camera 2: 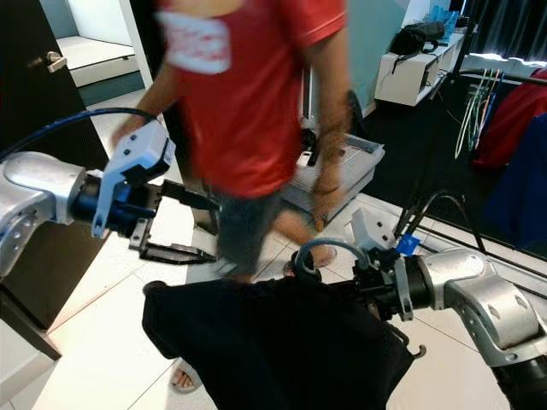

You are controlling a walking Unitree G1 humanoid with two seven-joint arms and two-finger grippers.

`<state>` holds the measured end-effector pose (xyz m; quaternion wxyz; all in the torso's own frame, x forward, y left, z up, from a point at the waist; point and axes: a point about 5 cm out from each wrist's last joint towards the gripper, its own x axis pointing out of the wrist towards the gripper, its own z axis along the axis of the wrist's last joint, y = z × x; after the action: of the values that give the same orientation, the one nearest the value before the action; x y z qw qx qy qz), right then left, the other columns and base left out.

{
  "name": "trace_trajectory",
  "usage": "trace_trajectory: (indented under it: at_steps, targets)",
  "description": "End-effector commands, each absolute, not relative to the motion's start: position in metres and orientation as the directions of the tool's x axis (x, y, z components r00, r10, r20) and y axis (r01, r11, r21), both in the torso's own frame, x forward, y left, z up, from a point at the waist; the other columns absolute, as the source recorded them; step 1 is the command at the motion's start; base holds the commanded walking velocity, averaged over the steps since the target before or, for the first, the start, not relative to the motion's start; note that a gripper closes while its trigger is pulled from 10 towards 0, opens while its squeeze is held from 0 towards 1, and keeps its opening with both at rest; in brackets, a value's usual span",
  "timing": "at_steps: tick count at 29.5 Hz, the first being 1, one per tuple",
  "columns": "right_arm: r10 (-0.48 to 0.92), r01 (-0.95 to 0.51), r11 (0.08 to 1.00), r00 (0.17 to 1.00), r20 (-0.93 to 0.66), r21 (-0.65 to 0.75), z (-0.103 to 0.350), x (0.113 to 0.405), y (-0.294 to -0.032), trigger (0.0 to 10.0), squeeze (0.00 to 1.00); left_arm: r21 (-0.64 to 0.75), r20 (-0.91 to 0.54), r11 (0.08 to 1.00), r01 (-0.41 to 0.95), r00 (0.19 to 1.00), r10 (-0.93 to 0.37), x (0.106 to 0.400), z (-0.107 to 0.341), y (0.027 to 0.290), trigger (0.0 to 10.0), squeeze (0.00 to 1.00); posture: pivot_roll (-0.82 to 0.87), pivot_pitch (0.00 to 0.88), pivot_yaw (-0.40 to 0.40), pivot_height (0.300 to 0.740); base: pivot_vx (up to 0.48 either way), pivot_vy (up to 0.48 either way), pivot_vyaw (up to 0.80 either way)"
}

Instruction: Hang hanger

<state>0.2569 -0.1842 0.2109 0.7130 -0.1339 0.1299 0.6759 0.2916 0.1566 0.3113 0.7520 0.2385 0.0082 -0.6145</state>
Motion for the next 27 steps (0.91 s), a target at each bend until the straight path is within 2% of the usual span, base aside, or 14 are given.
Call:
trace_trajectory:
  at_steps: [1,9,21,27]
  targets:
    - [0.929,-0.997,0.05,0.071,-0.364,-0.065,0.216,0.26,-0.183,0.0,0.0,0.331,-0.299,0.116,0.937,0.22,-0.928,0.29,0.311,0.155,10.0,0.0,-0.03,0.0,0.016,0.74,0.0,0.0,0.0]
    - [0.934,-0.985,0.109,0.147,-0.324,-0.134,0.226,0.273,-0.18,0.0,0.0,0.275,-0.39,0.018,0.961,0.129,-0.912,0.279,0.286,0.142,10.0,0.0,-0.03,0.0,0.015,0.74,0.0,0.0,0.0]
    - [0.944,-0.982,0.116,0.156,-0.29,-0.149,0.232,0.275,-0.181,0.0,0.0,0.302,-0.403,0.053,0.952,0.178,-0.898,0.286,0.268,0.129,10.0,0.0,-0.04,0.0,0.018,0.74,0.0,0.0,0.0]
    - [0.947,-0.98,0.123,0.163,-0.276,-0.156,0.235,0.277,-0.181,0.0,0.0,0.301,-0.419,0.045,0.953,0.175,-0.891,0.285,0.266,0.128,10.0,0.0,-0.03,0.0,0.02,0.74,0.0,0.0,0.0]
